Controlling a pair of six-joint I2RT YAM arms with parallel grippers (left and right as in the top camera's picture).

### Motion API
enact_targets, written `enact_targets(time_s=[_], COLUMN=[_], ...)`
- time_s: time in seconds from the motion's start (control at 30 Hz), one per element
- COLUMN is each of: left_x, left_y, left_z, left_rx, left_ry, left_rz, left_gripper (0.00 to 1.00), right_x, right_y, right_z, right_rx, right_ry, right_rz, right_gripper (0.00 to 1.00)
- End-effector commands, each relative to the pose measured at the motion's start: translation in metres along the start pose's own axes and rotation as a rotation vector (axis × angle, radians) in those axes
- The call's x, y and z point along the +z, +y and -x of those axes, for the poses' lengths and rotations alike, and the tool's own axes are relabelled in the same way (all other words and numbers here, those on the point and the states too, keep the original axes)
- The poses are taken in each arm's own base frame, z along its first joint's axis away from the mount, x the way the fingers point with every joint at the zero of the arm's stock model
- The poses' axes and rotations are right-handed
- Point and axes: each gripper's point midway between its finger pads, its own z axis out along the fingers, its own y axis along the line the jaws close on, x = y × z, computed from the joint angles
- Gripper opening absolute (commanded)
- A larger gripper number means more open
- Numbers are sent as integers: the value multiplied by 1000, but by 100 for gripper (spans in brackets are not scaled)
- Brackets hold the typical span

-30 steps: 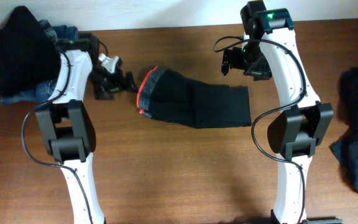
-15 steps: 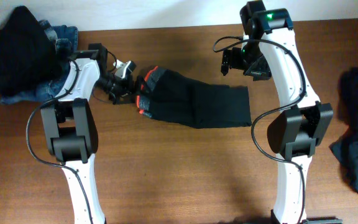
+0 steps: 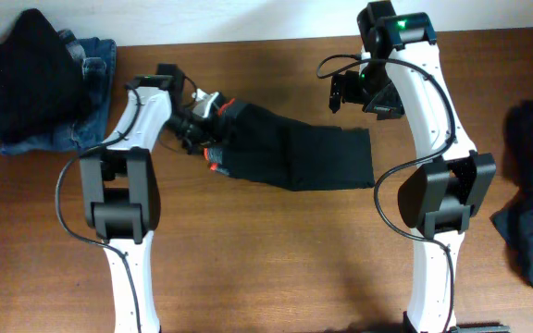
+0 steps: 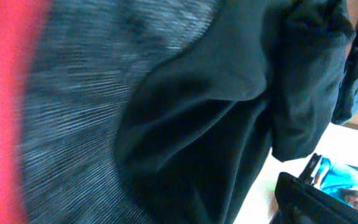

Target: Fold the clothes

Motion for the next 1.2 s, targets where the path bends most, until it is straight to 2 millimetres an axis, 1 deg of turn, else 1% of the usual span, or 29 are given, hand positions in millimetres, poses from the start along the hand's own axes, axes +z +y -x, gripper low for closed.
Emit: enact_targets(time_s=[0.0,0.07,0.1,0.13,0.2,0.23,0.33,0.43,0.57,0.73,0.8,0.87,1.0,1.17], left_x=[16,18,19,19,19,19,19,18,16,11,9,8,4,-5], left_y=[-2,-4,-5,-5,-5,-5,-2,8,22,41,46,49,54,62], left_z=[-8,-8,-9,-9,-9,-9,-10,-13,-19,-23,-25,-29,-33,-33], left_rx=[24,28,29,29,29,28,26,21,11,-53,-67,-73,-89,-149], left_ry=[39,43,44,45,45,45,49,64,90,105,112,126,138,122], left_rz=[-4,-4,-4,-4,-4,-3,12,71,155,268,303,326,343,344], left_gripper=[99,96,91,82,72,68,52,40,27,1,1,1,1,1], right_x=[-8,-8,-8,-8,-8,-8,-7,-2,11,40,50,55,55,53], right_y=[5,4,4,4,4,4,4,2,-5,-9,-12,-17,-31,-57], right_z=[-2,-4,-4,-4,-4,-4,-5,-8,-12,-19,-20,-20,-16,-10], right_rx=[-22,-22,-21,-21,-21,-21,-21,-19,-16,-13,-9,1,35,95], right_ry=[-8,-3,-3,-1,-1,-1,4,18,46,87,94,99,98,97], right_rz=[16,14,14,14,13,13,12,3,-28,-41,-44,-46,-46,-47], right_gripper=[99,99,99,99,99,99,99,99,98,99,99,99,99,99])
